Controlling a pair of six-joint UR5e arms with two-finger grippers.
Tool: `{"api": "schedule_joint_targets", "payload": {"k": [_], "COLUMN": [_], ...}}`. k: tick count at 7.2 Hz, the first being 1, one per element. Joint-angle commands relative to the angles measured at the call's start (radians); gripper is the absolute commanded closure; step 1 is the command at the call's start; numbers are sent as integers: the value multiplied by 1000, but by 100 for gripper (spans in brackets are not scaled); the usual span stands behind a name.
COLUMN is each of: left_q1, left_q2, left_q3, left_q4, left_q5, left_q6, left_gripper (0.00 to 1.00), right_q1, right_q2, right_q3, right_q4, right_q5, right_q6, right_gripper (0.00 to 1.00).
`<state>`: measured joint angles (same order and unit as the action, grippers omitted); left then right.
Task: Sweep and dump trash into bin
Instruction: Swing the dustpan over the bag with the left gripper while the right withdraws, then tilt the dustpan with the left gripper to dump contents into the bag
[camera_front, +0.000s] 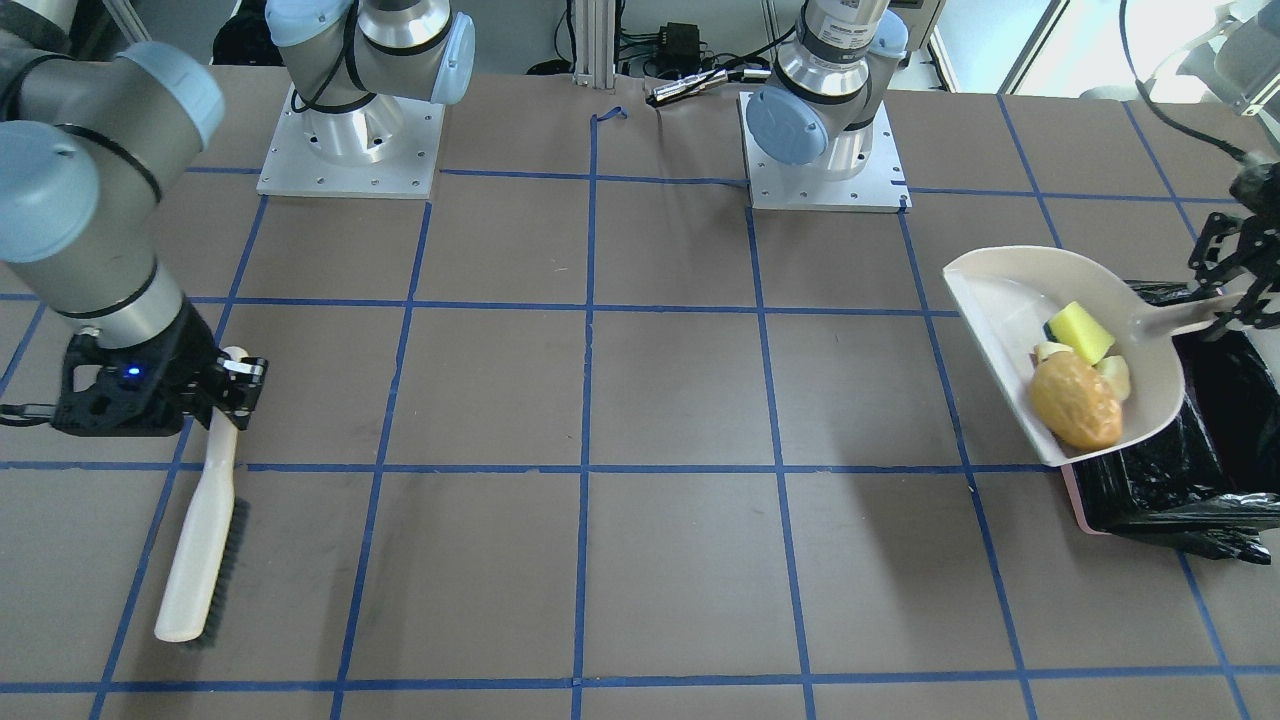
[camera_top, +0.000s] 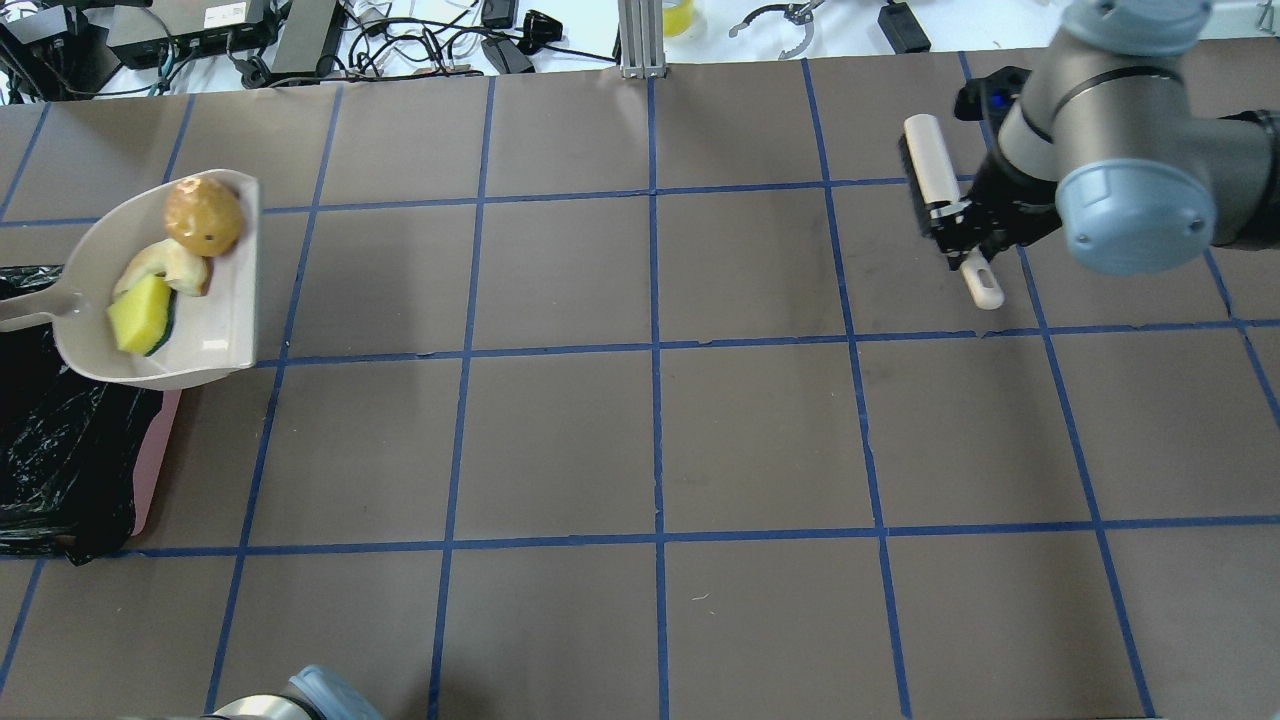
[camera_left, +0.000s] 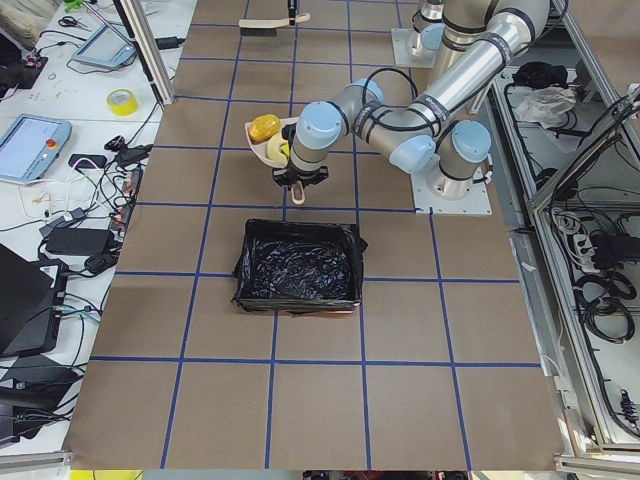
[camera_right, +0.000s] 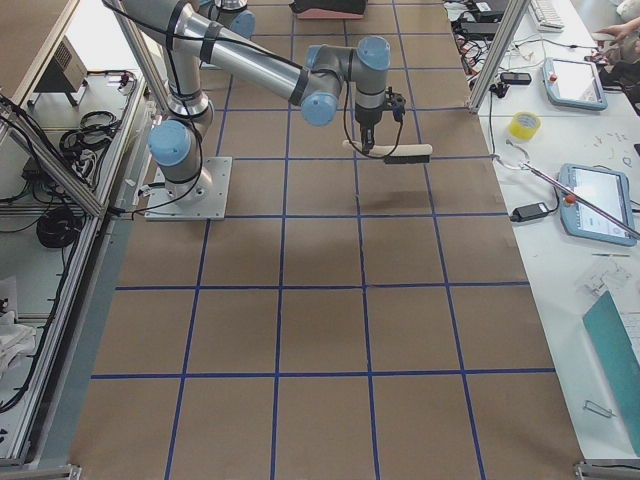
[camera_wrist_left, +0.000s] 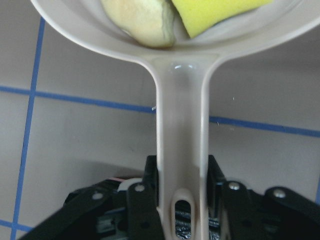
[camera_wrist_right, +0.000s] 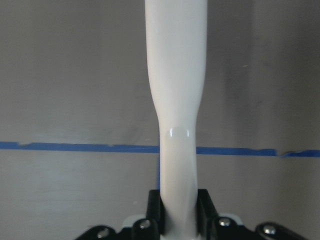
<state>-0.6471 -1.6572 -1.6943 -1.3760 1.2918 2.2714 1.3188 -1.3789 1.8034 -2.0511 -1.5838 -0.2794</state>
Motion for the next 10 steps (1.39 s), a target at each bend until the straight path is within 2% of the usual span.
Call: {"api": "schedule_joint_targets", "payload": {"k": [1,2,3,4,6,7,9,10], "left_q1": [96,103,103,103,86,40,-110,-132], "left_q2": [-65,-97,-136,-154,-165,-164,-170,-171], "left_q3": [132,177,192,192,177,165,130,105], "left_q4": [18,90,169,267,394,443,530,554], "left_q5": [129,173,278,378,505,576,827,880], "left_q6": [85,88,74,51,54,69,141,145], "left_gripper": [100,100,100,100,100,100,100,100], "right_q1": [-169,-184,-185,-185,-184,-184,-182,-182], "right_q2": [52,55,57,58,58,58,58,60], "right_q3": [4,29,60,65,95,114,114,116], "right_q4": [-50,-53,-117,-150,-150,-150,-152,-152], "right_q5": [-24,-25,-24,-25,-2,-1,-1,1], "right_q6": [-112,-107,-101,-112,-184,-150,-116,-109], "right_gripper": [100,100,100,100,100,100,100,100]}}
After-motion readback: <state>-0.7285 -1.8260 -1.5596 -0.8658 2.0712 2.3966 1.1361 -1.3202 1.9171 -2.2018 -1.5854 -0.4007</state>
